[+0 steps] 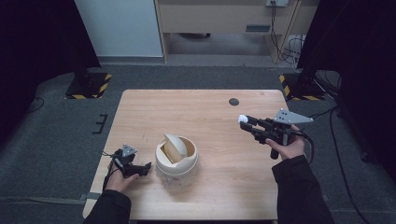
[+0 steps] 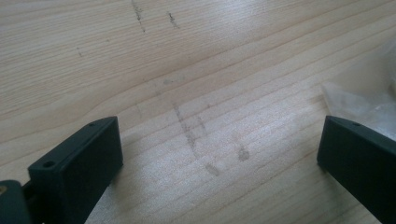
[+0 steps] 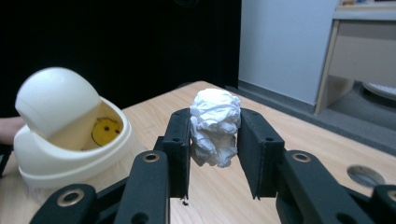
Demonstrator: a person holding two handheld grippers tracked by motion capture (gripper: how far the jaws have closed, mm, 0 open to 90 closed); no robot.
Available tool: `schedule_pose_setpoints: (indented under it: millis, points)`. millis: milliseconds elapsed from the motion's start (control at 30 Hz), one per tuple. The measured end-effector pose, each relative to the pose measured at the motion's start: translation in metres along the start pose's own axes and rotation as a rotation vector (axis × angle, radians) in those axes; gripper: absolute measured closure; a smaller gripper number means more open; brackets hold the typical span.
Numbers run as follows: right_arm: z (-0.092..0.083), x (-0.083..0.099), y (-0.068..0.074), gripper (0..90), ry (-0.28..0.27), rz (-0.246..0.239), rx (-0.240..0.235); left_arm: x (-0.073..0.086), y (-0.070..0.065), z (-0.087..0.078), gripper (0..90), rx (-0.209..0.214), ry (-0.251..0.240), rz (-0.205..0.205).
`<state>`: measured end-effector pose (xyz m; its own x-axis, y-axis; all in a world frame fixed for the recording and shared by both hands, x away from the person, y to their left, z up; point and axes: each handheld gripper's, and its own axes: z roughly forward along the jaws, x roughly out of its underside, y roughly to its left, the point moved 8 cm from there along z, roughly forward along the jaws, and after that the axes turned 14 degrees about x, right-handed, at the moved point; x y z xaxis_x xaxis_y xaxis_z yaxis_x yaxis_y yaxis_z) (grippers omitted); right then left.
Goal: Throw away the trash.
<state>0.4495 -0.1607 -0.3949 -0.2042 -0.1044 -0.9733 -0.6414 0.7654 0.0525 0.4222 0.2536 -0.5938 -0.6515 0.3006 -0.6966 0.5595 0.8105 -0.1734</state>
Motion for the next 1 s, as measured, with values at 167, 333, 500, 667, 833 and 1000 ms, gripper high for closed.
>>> schedule_pose_setpoints:
  millis: [167, 333, 500, 667, 833, 1000]
  points:
    - [0.011, -0.012, 0.010, 65.7, -0.014, -0.011, -0.026, 0.000, 0.000, 0.000, 0.0, 0.000, 0.000, 0.000]
    - [0.021, -0.022, 0.025, 65.7, -0.016, -0.035, -0.064, 0.000, 0.000, 0.000, 0.0, 0.000, 0.000, 0.000]
    - [0.030, -0.028, 0.037, 65.7, -0.022, -0.043, -0.105, 0.000, 0.000, 0.000, 0.0, 0.000, 0.000, 0.000]
    - [0.037, -0.029, 0.049, 65.7, -0.020, -0.053, -0.148, 0.000, 0.000, 0.000, 0.0, 0.000, 0.000, 0.000]
    - [0.045, -0.032, 0.060, 65.7, -0.020, -0.062, -0.181, 0.000, 0.000, 0.000, 0.0, 0.000, 0.000, 0.000]
    - [0.051, -0.036, 0.070, 65.9, -0.018, -0.065, -0.204, 0.000, 0.000, 0.000, 0.0, 0.000, 0.000, 0.000]
